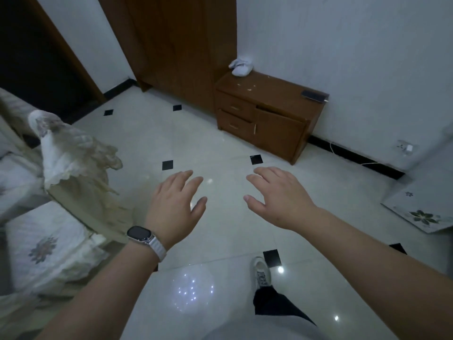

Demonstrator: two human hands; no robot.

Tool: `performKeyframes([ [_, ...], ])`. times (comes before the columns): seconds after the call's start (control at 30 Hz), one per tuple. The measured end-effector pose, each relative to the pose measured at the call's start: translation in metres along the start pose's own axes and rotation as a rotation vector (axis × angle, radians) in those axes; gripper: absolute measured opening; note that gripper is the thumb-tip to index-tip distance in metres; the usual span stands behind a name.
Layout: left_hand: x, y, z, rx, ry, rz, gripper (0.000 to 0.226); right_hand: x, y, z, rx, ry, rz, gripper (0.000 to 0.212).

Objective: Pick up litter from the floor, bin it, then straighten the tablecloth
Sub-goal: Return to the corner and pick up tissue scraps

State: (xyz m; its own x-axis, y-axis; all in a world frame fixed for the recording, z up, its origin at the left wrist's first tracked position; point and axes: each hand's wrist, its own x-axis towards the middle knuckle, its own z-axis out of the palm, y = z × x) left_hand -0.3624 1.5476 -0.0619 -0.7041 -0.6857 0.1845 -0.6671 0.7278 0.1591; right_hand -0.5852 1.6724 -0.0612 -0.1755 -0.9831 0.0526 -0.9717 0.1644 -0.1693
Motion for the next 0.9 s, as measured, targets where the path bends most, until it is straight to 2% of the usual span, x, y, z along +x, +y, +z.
performKeyframes([
  [0.27,0.127,0.000,-0.001,0.059,0.054,-0.124,0.044,0.143,0.074,-0.027,-0.008,-0.018,-0.169,0.052],
  [0.5,0.199,-0.026,-0.003,0.072,0.081,-0.171,0.045,0.229,0.102,-0.034,0.008,-0.010,-0.200,0.052],
  [0.9,0.354,-0.154,0.034,0.020,0.030,-0.170,0.044,0.425,0.093,-0.022,-0.036,0.003,-0.212,0.052],
])
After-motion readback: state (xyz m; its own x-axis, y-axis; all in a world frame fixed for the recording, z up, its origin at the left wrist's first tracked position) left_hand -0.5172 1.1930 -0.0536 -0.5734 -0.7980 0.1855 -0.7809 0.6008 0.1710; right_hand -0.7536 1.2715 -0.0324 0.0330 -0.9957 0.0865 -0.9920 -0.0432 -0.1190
